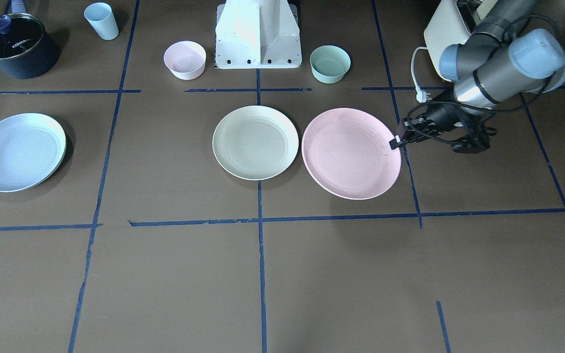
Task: Stack three plates with pink and blue
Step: 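Grasp the pink plate rim with the left gripper and carry it onto the cream plate, then open the left gripper and withdraw the left arm away from the stack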
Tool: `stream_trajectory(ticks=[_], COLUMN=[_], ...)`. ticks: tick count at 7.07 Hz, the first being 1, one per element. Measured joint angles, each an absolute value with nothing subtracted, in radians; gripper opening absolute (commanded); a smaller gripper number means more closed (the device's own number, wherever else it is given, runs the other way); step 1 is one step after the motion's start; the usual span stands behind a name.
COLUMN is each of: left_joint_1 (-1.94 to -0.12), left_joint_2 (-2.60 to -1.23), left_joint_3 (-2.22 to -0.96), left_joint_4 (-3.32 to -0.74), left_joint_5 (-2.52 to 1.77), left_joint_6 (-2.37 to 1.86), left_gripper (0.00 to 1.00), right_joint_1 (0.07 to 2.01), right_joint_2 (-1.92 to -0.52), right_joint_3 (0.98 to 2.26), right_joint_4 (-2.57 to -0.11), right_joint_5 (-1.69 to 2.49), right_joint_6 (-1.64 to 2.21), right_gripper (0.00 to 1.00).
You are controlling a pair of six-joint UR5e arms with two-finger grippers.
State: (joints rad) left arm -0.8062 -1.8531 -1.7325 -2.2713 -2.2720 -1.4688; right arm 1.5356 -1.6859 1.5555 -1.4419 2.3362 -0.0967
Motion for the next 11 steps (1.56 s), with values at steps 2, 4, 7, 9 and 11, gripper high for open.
stream_trajectory(ticks=[2,4,7,9,11], left_joint_1=[-0.623,-0.505,-0.467,-0.464,-0.483], left_joint_2=[-1.986,-2.046,-2.073,-2.085,-2.075], left_joint_3=[-1.796,-1.786,-1.745,-1.729,-1.741], left_joint_4=[-2.019,-1.932,-1.921,-1.921,-1.914], left_joint_5=[-2.069,-1.960,-1.941,-1.940,-1.948], left_joint_6=[-1.487,-1.490,-1.489,-1.486,-1.456], left_gripper=[0.00,0.00,0.24,1.00,1.00], right_joint_1=[1.536,1.536,1.536,1.536,1.536], right_joint_2=[-1.686,-1.686,-1.686,-1.686,-1.679], right_joint_3=[1.555,1.554,1.553,1.553,1.563], right_joint_4=[-1.442,-1.442,-1.442,-1.442,-1.441], right_joint_5=[2.336,2.336,2.336,2.336,2.337], right_joint_6=[-0.097,-0.097,-0.097,-0.098,-0.101], right_gripper=[1.00,1.00,1.00,1.00,1.00])
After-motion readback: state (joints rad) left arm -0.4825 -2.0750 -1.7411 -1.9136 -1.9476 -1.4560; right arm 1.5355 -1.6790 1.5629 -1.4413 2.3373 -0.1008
